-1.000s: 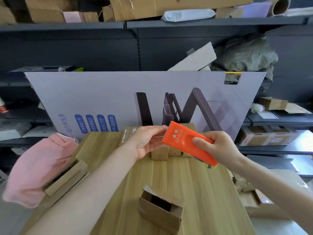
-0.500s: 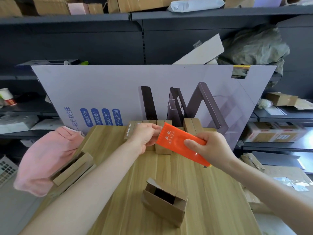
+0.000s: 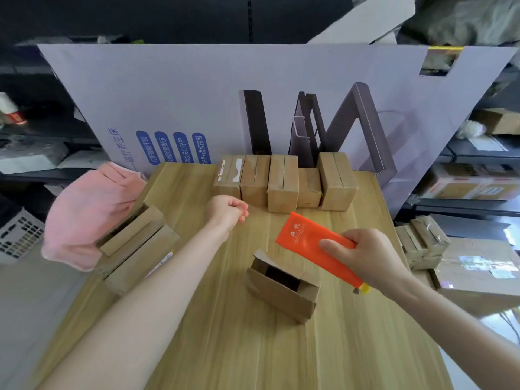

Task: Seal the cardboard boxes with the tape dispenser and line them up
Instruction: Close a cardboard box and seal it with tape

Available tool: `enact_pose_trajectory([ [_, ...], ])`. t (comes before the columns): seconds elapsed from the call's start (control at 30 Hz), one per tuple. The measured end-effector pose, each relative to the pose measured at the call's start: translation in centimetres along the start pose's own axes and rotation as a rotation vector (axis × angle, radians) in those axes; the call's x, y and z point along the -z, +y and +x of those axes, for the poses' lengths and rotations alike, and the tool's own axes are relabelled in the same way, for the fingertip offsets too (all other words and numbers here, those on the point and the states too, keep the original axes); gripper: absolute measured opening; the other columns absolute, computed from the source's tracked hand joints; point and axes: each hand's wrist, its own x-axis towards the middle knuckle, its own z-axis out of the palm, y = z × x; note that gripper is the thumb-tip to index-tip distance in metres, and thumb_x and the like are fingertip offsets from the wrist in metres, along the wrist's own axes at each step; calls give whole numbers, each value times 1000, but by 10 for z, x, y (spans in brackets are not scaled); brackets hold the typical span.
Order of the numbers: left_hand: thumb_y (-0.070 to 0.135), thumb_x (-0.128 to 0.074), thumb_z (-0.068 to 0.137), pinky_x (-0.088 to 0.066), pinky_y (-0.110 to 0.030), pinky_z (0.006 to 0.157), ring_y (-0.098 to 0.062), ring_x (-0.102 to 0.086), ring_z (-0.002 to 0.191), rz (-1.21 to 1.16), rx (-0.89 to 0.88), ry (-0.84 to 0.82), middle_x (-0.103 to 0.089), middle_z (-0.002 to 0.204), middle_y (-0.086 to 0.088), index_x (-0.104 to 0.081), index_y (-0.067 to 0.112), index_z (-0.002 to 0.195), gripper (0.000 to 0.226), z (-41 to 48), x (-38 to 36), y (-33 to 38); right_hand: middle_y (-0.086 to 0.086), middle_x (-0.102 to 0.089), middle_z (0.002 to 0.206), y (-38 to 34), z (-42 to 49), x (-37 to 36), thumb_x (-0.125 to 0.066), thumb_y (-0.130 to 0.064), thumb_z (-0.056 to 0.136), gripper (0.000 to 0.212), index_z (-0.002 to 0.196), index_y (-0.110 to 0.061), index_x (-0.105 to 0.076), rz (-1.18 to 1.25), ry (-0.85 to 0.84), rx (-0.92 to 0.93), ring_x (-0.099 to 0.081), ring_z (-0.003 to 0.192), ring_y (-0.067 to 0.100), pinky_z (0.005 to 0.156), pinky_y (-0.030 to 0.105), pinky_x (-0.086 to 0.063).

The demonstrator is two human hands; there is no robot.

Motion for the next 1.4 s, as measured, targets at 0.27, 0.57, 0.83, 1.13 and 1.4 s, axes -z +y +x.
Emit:
enact_pose_trajectory([
  [0.27, 15, -61, 90, -44, -22, 59, -8, -65, 66, 184, -54, 16, -70, 71, 7, -69, 20, 77, 16, -13, -17, -63, 5, -69, 57, 59, 11, -33, -73, -41, 80, 37, 71, -5, -71, -2, -141, -203, -68, 55, 25, 49, 38, -53],
  [0.57, 21, -64, 90, -48, -23, 61, -8, -65, 68, 218, -15, 40, -68, 69, 8, -70, 19, 81, 11, 5, -23, -98, 7, -69, 59, 78, 44, -80, -68, -57, 75, 51, 68, -7, -67, -151, -204, -270, -65, 49, 25, 46, 36, -53],
  [0.83, 20, -63, 90, -48, -22, 62, -3, -63, 66, 164, 5, 32, -68, 71, 9, -69, 20, 80, 11, 12, -30, -104, 7, -70, 64, 70, 50, -81, -65, -59, 77, 53, 70, -6, -68, -235, -185, -288, -68, 61, 25, 52, 33, -51],
  [1.13, 14, -64, 88, -53, -24, 68, -6, -66, 66, 84, -130, 30, -70, 72, 9, -68, 22, 75, 16, 12, -9, -81, 14, -67, 59, 53, 30, -58, -69, -49, 77, 47, 67, -3, -69, -136, -98, -229, -67, 60, 34, 53, 41, -53],
  [1.4, 15, -64, 89, -54, -25, 70, -7, -66, 68, 93, -55, 0, -70, 73, 7, -68, 21, 77, 13, 10, -21, -110, -1, -66, 63, 66, 30, -87, -62, -60, 78, 43, 72, -18, -68, -382, -86, -236, -64, 54, 17, 54, 32, -56],
])
